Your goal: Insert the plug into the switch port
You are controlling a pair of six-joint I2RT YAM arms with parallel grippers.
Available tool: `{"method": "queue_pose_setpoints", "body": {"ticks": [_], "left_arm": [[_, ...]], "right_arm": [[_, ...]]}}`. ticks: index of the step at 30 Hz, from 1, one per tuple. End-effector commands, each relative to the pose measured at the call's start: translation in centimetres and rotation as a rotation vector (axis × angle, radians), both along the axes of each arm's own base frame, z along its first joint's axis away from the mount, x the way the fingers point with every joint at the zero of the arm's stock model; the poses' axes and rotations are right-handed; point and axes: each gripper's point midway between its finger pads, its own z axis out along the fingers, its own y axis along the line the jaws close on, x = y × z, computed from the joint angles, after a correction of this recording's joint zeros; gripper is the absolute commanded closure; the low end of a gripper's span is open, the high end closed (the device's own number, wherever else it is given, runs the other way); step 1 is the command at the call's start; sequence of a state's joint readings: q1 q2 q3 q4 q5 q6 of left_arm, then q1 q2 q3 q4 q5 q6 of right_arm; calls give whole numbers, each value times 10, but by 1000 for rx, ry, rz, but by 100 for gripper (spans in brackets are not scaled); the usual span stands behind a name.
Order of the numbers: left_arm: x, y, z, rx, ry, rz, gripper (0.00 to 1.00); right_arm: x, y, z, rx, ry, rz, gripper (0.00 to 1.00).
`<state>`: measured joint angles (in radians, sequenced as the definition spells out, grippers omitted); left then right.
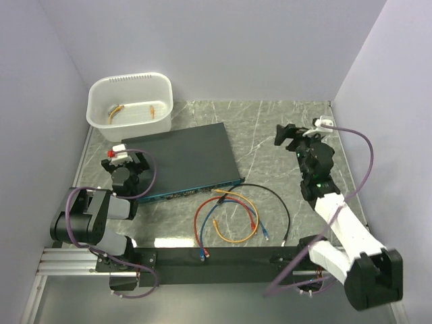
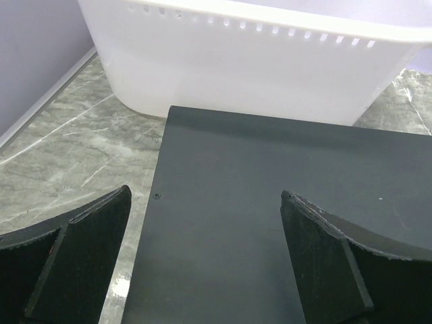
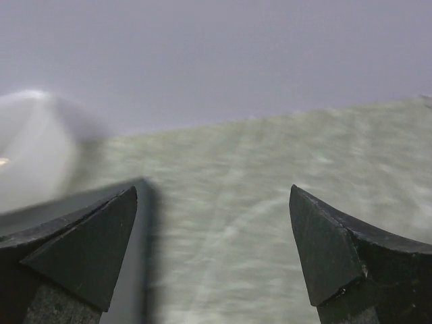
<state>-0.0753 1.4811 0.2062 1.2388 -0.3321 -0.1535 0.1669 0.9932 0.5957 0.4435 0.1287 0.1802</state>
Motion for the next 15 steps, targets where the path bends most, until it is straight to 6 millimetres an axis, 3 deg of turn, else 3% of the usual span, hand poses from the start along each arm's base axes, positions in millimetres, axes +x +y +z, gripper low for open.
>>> {"method": "queue_pose_setpoints", "body": {"ticks": [1,2,3,6,8,10,11,12,13,15], "left_arm": [[10,-2,17,-30,-50,-35,1],[10,-1,18,-30,-53,-36,1],[10,0,19,-30,-55,-36,1],[10,0,18,-32,-52,-42,1],[11,-1,19,-33,-54,-42,1],[12,-1,17,-36,-47,-44,1],[12,-1,17,-35,-48,-46,1],[11,-1,16,-36,-45,-46,1],[11,-1,18,-35,-49,-45,1],[9,9,19,-45,-46,15,1]], "right_arm": [[-27,36,-3,221,83,131,0],[-29,33,-9,341,109,100,0],[-33,33,-35,506,196,67,0],[-38,64,-53,562,299,248,5],[-48,83,-71,513,389,273,8],[-53,95,-69,392,411,288,8],[-61,94,-82,332,485,252,8],[-66,113,-72,265,493,307,11],[-71,118,-74,237,520,320,17],[-87,127,-79,175,559,342,17]]}}
